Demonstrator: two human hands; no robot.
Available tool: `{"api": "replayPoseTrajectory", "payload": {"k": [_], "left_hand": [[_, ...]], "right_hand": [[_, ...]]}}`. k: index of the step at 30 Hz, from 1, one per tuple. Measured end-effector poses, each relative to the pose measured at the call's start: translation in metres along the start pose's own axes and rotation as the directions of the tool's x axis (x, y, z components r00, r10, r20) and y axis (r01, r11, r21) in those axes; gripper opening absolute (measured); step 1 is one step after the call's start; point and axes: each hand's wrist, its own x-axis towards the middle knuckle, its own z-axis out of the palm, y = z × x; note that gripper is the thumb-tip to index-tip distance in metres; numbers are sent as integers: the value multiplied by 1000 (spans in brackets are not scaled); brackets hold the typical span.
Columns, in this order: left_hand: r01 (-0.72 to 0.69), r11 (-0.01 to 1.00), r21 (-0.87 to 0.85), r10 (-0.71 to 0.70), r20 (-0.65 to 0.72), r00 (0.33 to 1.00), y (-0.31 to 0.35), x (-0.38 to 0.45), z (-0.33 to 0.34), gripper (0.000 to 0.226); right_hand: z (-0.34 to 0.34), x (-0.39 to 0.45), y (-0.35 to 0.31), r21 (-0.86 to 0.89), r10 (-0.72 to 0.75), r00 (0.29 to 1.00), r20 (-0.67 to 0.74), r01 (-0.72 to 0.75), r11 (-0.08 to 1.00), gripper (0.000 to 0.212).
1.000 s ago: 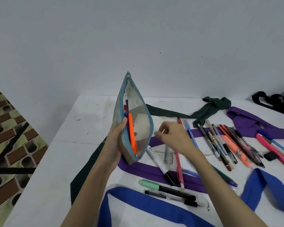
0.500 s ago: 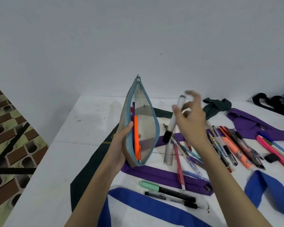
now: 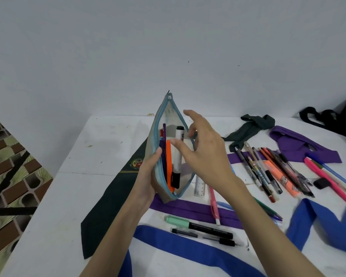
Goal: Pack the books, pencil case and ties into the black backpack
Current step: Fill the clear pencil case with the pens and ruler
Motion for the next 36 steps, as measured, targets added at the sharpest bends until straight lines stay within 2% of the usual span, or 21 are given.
{"api": "replayPoseTrajectory", "payload": {"k": [2, 5, 7, 9, 10, 11, 12, 14, 15, 17, 20, 26, 28, 30, 33, 35, 36], "left_hand": [[5, 1000, -4, -5, -28, 1000, 0, 2, -1, 46], [2, 1000, -3, -2, -50, 999, 2, 3, -6, 51], [-5, 1000, 17, 6, -43, 999, 6, 3, -9, 49], [-8, 1000, 29, 9, -49, 999, 9, 3, -13, 47], [-10, 1000, 27, 11, -53, 999, 11, 4, -15, 47], [-10, 1000, 24, 11, -51, 999, 12, 4, -16, 46], [-7, 1000, 24, 8, -49, 999, 13, 4, -17, 46], [-2, 999, 34, 4, -46, 999, 14, 3, -17, 45], [-5, 999, 41, 6, -46, 999, 13, 2, -17, 44], [-11, 999, 52, 14, -52, 999, 12, 2, -14, 42], [-9, 998, 63, 12, -58, 998, 11, 2, -12, 47], [-2, 998, 61, 5, -51, 999, 9, 3, -12, 50], [-5, 998, 65, 7, -34, 999, 8, 3, -12, 51], [1, 998, 61, 0, -30, 1000, 8, 3, -14, 51], [12, 999, 38, -11, -38, 999, 8, 3, -15, 51], [12, 999, 32, -11, -36, 999, 8, 3, -14, 52], [14, 999, 34, -13, -33, 999, 8, 3, -13, 52]], "right_hand": [[-3, 1, 5, 22, 15, 998, -54, -14, 1000, 51], [-8, -1, 12, 111, 72, 990, -124, -58, 992, 33], [-9, -7, 19, 183, 160, 973, -165, -129, 975, 18], [-9, -15, 29, 155, 249, 960, -130, -229, 961, 10], [-9, -19, 34, 92, 283, 958, -48, -277, 956, 10], [-8, -22, 38, 2, 308, 947, 92, -309, 951, 13], [-8, -26, 40, -95, 320, 905, 279, -306, 947, 16], [-5, -33, 37, -208, 298, 733, 612, -215, 954, 21], [-2, -38, 34, -218, 271, 643, 716, -162, 962, 24], [5, -49, 28, -217, 221, 531, 818, -72, 974, 31], [13, -59, 25, -223, 197, 483, 853, -5, 975, 30], [18, -57, 33, -191, 173, 489, 855, -14, 982, 14], [15, -53, 36, -173, 196, 520, 831, -93, 981, 14], [8, -44, 39, -158, 256, 582, 772, -214, 964, 13], [-10, -26, 46, 2, 348, 745, 569, -424, 906, 11], [-24, -13, 46, 165, 385, 874, 298, -444, 881, 8], [-31, -7, 43, 267, 397, 905, 153, -424, 865, 6]]}}
